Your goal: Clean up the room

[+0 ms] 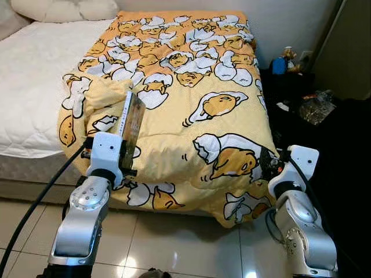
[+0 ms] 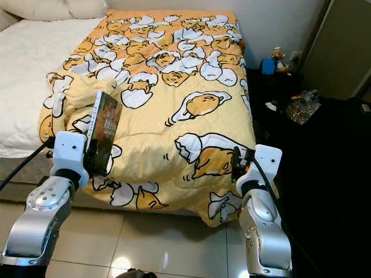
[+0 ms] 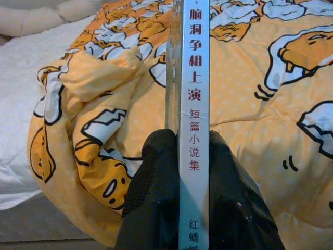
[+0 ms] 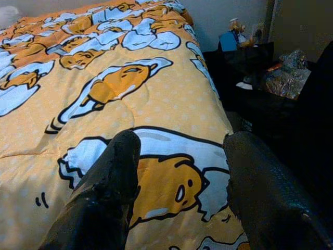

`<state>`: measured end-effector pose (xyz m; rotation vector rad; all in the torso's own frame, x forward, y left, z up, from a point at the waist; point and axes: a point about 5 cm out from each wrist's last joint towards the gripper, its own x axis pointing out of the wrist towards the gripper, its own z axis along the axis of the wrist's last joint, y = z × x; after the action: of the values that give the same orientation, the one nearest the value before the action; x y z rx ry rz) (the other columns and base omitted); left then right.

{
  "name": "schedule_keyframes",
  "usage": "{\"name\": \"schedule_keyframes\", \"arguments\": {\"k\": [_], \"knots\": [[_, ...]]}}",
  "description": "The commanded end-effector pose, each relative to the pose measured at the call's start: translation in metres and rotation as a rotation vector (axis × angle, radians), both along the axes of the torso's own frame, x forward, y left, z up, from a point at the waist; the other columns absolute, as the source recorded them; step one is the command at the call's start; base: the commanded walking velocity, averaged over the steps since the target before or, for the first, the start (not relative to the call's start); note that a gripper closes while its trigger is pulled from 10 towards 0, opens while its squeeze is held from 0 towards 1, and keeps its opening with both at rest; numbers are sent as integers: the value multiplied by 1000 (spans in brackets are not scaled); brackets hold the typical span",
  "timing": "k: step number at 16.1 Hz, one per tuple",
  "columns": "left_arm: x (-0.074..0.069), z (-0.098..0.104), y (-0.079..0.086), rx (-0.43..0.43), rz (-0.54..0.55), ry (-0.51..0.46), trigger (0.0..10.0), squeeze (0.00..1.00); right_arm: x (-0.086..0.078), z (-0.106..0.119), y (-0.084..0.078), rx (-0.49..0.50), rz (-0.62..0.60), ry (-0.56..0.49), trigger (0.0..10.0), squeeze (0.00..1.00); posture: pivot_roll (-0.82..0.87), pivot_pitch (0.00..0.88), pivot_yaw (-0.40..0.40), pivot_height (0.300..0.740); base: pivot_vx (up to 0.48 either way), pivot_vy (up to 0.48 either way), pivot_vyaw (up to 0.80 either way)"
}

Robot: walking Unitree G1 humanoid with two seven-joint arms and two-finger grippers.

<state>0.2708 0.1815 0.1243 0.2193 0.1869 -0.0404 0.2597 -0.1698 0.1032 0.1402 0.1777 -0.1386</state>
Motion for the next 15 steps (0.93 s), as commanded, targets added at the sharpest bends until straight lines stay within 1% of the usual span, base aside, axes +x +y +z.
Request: {"name": "schedule_keyframes", "arguments": {"k": [1,3,4,6,9,15], "knots": [[2,7,2,5,2,-35,10000,0,-1,-2,1,-8,3,25,10000,0,-75,0,91,740,0,0,0],[1,5,2,-1,2,-26,10000,0,-2,-5,1,2,-9,44,10000,0,-72,0,88,740,0,0,0],[0,4,3,-1,1,-24,10000,0,-2,-6,2,0,-6,50,10000,0,-71,0,88,740,0,266,0],[-1,3,5,0,2,-17,10000,0,-2,-8,2,2,-11,61,10000,0,-69,0,87,740,0,270,-800],[-2,3,6,1,3,-13,10000,0,-3,-9,1,0,-17,72,10000,0,-68,0,84,740,0,275,-498],[-2,2,6,-5,5,-9,10000,0,-3,-9,2,6,-25,78,10000,0,-71,0,85,740,0,299,0]]}}
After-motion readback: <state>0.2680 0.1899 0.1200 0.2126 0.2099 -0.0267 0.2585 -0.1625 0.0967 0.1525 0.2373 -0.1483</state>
